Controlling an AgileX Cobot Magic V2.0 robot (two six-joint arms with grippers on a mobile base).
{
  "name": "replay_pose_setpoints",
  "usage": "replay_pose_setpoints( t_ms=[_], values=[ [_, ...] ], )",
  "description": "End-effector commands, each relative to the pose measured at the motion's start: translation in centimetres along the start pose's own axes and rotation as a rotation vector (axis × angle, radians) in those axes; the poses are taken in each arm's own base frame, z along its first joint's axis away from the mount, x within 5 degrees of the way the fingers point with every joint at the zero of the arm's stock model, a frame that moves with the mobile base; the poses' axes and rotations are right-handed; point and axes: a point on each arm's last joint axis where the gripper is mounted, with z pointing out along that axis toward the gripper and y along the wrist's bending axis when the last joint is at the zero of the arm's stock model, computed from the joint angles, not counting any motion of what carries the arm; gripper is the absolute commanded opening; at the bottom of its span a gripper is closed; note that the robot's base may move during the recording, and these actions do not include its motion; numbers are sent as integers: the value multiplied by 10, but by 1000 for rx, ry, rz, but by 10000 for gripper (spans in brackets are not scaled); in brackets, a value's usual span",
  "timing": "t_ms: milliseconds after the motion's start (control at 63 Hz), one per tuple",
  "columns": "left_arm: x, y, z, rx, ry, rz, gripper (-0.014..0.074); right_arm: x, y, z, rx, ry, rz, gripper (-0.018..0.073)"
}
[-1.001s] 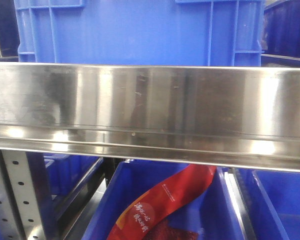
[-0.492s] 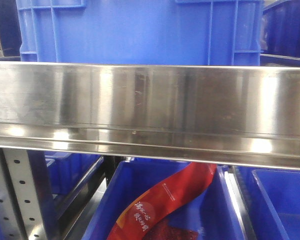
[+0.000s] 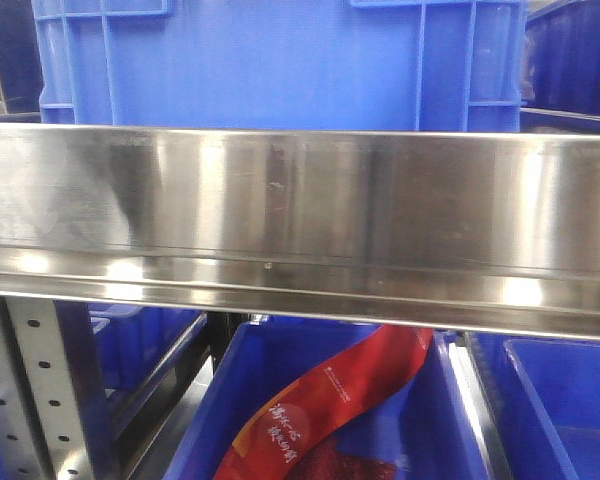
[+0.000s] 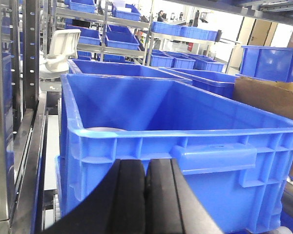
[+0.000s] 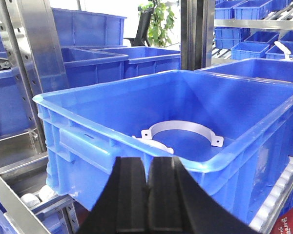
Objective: Grab PVC pipe and place in blue bin
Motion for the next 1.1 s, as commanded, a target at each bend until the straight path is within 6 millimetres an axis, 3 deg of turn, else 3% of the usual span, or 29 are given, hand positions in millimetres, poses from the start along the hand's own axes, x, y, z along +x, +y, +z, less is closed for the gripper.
replay_pose_setpoints(
  t_ms=[0, 492, 651, 874, 1080],
  values=[
    [-2, 0, -1, -2, -24, -8, -111, -2, 0, -1, 2, -27, -15, -169],
    [-2, 0, -1, -2, -24, -8, -111, -3, 0, -4, 2, -36, -19, -169],
    [-2, 0, -1, -2, -24, -8, -111, 10, -8, -15, 59, -25, -105, -169],
    [-2, 0, -1, -2, -24, -8, -111, 54, -37, -31, 283, -140, -109, -169],
    [-2, 0, -1, -2, -24, -8, -111, 115, -57, -57, 534, -102, -95, -169]
  ],
)
